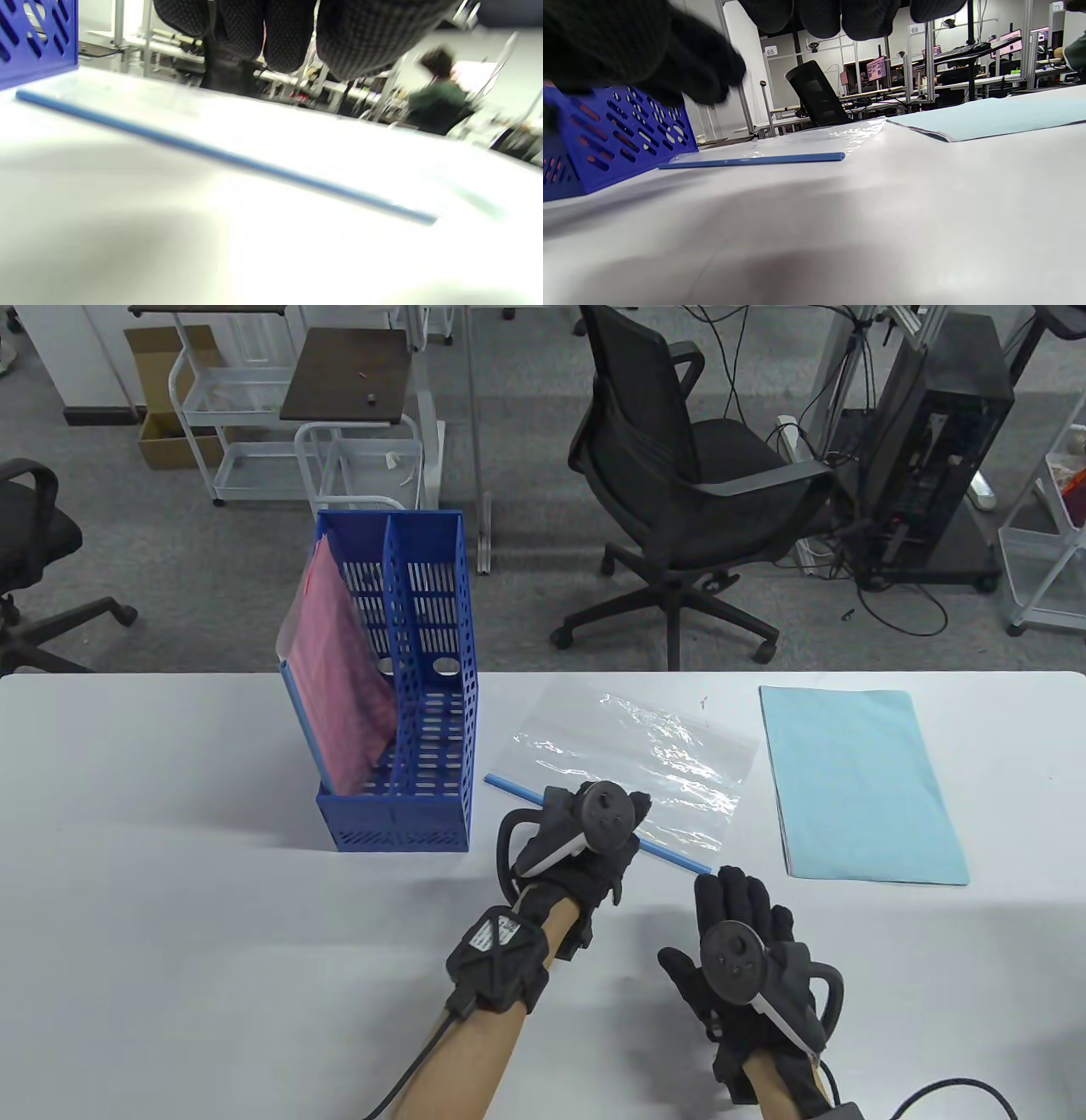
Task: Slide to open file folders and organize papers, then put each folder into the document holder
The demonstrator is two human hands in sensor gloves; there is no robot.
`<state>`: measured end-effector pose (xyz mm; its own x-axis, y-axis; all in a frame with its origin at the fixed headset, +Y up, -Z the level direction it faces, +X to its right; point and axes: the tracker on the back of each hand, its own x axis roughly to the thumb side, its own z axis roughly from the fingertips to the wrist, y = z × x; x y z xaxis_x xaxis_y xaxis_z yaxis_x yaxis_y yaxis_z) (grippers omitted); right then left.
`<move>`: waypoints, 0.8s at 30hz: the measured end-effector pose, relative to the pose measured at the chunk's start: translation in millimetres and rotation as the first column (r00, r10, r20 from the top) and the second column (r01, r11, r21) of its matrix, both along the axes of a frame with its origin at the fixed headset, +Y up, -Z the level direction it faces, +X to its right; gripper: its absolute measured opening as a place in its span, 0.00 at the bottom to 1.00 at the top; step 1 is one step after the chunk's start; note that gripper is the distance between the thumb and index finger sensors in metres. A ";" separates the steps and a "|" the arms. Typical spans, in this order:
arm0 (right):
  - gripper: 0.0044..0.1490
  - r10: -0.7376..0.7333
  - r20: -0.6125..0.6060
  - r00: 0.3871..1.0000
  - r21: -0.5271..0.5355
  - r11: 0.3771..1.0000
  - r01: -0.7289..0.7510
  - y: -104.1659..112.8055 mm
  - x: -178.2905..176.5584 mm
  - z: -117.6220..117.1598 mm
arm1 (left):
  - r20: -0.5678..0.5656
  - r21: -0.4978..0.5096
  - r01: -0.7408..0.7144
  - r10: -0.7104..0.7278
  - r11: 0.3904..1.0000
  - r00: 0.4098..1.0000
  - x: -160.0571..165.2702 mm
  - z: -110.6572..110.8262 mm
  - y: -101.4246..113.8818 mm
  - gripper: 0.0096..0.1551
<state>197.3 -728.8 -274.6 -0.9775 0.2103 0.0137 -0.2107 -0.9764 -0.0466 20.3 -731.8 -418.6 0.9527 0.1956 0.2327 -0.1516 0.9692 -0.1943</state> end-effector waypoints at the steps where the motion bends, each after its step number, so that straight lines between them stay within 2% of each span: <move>1: 0.59 -0.001 0.001 1.000 0.001 1.000 0.001 0.6 1.2 -0.1 | -0.010 -0.025 0.049 -0.050 0.998 0.999 3.4 -5.5 -7.0 0.34; 3: 0.59 -0.013 0.007 1.000 -0.001 1.000 0.013 1.5 4.5 -0.5 | -0.019 -0.109 0.163 -0.166 0.981 0.986 9.3 -17.6 -23.6 0.37; 6: 0.58 -0.043 0.015 0.999 -0.007 0.999 0.043 1.7 8.2 -1.9 | -0.012 -0.174 0.215 -0.221 0.961 0.975 14.4 -27.4 -37.7 0.38; 12: 0.59 -0.079 0.021 0.997 -0.018 0.997 0.079 0.9 12.3 -3.8 | -0.007 0.008 0.238 -0.238 0.971 0.971 22.3 -35.8 -37.2 0.32; 20: 0.58 -0.091 0.023 0.996 -0.035 0.995 0.092 -1.2 12.6 -6.1 | -0.043 0.012 0.202 -0.202 0.979 0.979 22.3 -42.0 -35.9 0.23; 23: 0.58 -0.103 0.033 0.994 -0.008 0.995 0.104 2.5 14.7 -4.7 | -0.030 0.027 0.165 -0.165 0.986 0.986 18.4 -37.2 -33.2 0.22; 24: 0.58 -0.119 0.038 0.992 0.006 0.993 0.119 5.2 16.6 -3.8 | 0.005 0.005 0.177 -0.178 0.984 0.984 17.1 -33.8 -30.7 0.22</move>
